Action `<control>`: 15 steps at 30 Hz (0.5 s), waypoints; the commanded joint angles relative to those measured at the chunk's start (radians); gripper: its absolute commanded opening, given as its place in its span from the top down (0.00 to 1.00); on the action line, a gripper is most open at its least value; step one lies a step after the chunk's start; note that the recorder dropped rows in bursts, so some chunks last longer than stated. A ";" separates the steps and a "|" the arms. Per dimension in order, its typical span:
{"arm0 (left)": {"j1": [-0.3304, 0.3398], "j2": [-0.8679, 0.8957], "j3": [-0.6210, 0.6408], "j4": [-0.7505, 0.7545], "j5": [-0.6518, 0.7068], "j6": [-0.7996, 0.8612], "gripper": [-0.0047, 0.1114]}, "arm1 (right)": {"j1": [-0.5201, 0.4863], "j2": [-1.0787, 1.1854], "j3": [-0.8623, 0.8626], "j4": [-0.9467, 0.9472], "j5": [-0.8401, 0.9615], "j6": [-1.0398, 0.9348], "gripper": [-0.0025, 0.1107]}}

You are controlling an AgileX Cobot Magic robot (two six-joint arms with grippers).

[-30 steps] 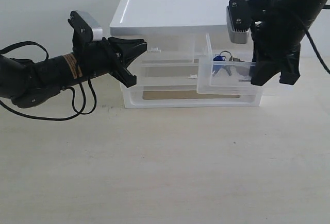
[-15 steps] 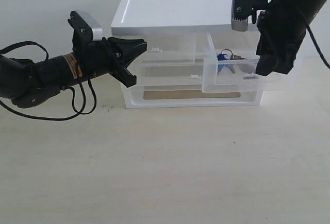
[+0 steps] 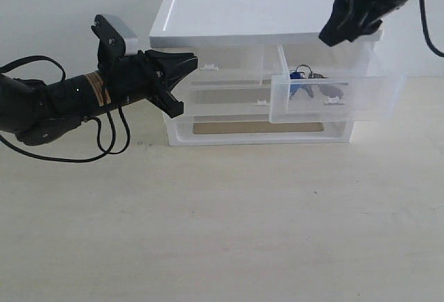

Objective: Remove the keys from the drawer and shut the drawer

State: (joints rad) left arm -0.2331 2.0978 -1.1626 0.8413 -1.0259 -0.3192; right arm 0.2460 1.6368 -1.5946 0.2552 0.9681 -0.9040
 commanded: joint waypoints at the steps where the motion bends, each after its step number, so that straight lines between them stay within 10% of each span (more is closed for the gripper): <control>1: 0.002 0.004 -0.007 -0.033 0.032 -0.006 0.92 | -0.005 0.017 -0.012 0.016 -0.049 0.223 0.55; 15: 0.002 0.004 -0.007 -0.033 0.032 -0.025 0.92 | -0.005 0.210 -0.012 0.014 -0.134 0.300 0.55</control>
State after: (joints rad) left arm -0.2331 2.0978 -1.1626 0.8413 -1.0259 -0.3353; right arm 0.2460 1.8183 -1.6027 0.2717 0.8570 -0.6089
